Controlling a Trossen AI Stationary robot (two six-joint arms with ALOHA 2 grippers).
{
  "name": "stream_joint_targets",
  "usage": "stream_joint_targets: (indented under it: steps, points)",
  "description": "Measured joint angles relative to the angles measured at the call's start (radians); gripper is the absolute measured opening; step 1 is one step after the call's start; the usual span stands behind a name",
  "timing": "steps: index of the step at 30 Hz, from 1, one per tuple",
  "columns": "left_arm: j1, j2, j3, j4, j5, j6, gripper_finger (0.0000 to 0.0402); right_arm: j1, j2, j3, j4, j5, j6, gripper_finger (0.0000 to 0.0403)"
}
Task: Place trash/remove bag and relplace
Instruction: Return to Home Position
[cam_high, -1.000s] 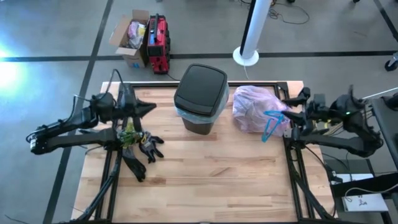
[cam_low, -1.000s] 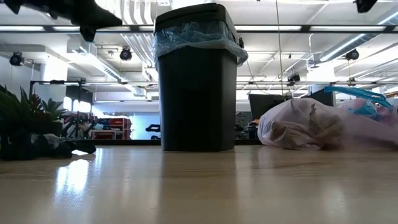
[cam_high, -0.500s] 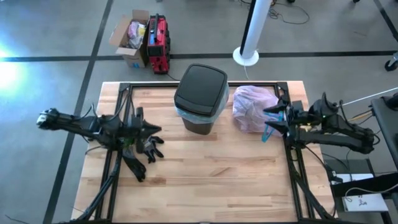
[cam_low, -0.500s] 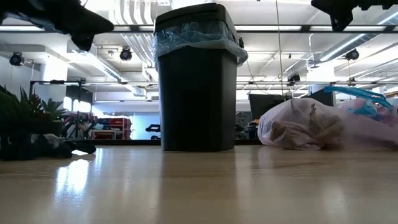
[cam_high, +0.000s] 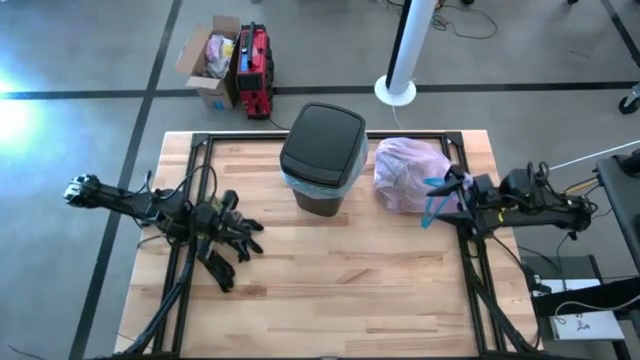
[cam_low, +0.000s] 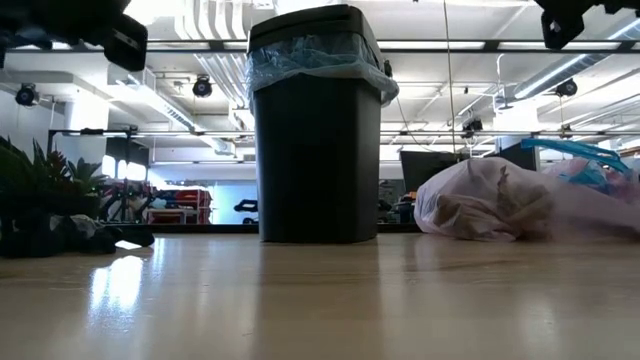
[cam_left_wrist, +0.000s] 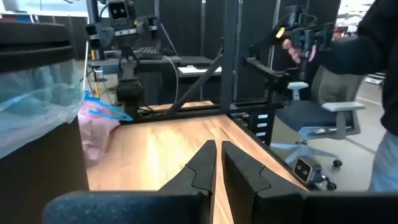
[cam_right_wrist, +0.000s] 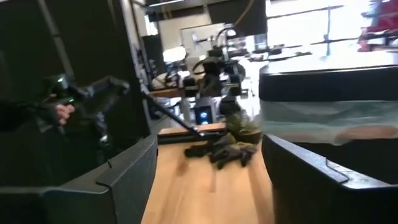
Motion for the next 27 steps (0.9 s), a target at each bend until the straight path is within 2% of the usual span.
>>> stream_joint_targets:
  steps: [6,10,12,14,17,19,22,27]
  points:
    - [0.002,0.133,0.021,0.115,-0.010,0.006,0.0011,0.079,0.071,-0.007,0.041,0.011,-0.034,0.0284]
    - [0.015,0.178,0.020,0.118,-0.008,0.003,0.0011,0.130,0.103,-0.073,0.282,-0.045,-0.194,0.0290]
    - [0.045,0.184,0.020,0.135,0.030,0.000,0.0011,0.146,0.090,-0.110,0.348,-0.091,-0.222,0.0291]
    - [0.103,0.188,0.020,0.145,0.124,-0.004,0.0011,0.154,0.045,-0.152,0.322,-0.086,-0.192,0.0290]
    - [0.229,0.189,0.020,0.155,0.246,-0.013,0.0011,0.156,-0.068,-0.200,0.241,-0.021,-0.166,0.0284]
    - [0.312,0.187,0.020,0.154,0.272,-0.014,0.0011,0.156,-0.123,-0.228,0.244,0.042,-0.176,0.0280]
    - [0.408,0.178,0.014,0.148,0.281,-0.015,0.0011,0.155,-0.116,-0.230,0.197,0.063,-0.187,0.0274]
    - [0.439,0.128,-0.040,0.144,0.305,0.018,0.0011,0.162,-0.122,-0.262,0.229,0.062,-0.147,0.0267]
